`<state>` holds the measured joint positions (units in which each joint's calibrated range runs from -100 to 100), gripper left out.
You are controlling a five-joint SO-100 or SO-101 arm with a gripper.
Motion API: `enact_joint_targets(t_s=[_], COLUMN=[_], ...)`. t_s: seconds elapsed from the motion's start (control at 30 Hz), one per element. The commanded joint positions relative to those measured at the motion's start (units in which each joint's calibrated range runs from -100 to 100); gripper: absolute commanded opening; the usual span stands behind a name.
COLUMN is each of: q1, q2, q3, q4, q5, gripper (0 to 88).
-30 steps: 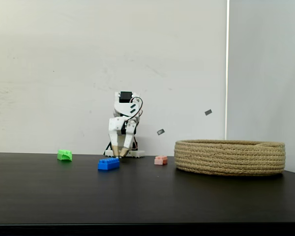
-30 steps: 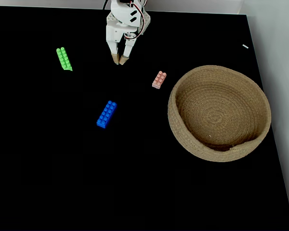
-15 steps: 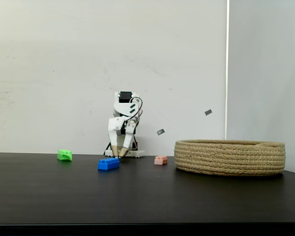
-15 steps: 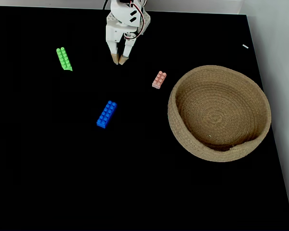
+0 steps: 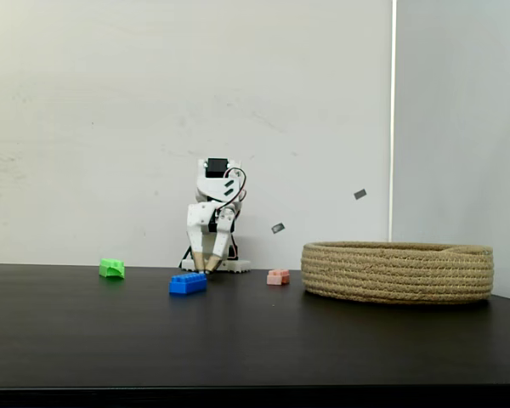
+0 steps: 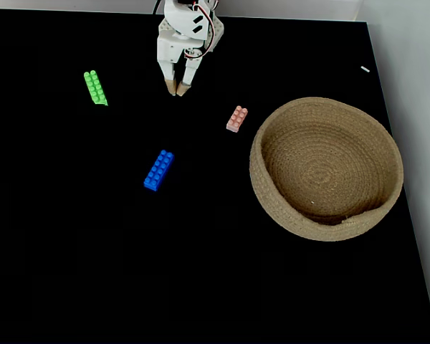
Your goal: Place the lego blocks in the tray
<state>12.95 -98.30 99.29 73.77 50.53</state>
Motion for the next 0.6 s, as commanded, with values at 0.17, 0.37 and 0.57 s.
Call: enact_joint_targets(t_s=[0.17,0.37,0.57], q1=[-0.5,-1.2,-3.0], q2=[-0.4,1.1,8.8], q3=[0.7,0.2,-8.0], q4=[-1.5,-10.3,-13.9], q5=[0.0,-2.6,-2.1], gripper=[0.0,4.5,14.4])
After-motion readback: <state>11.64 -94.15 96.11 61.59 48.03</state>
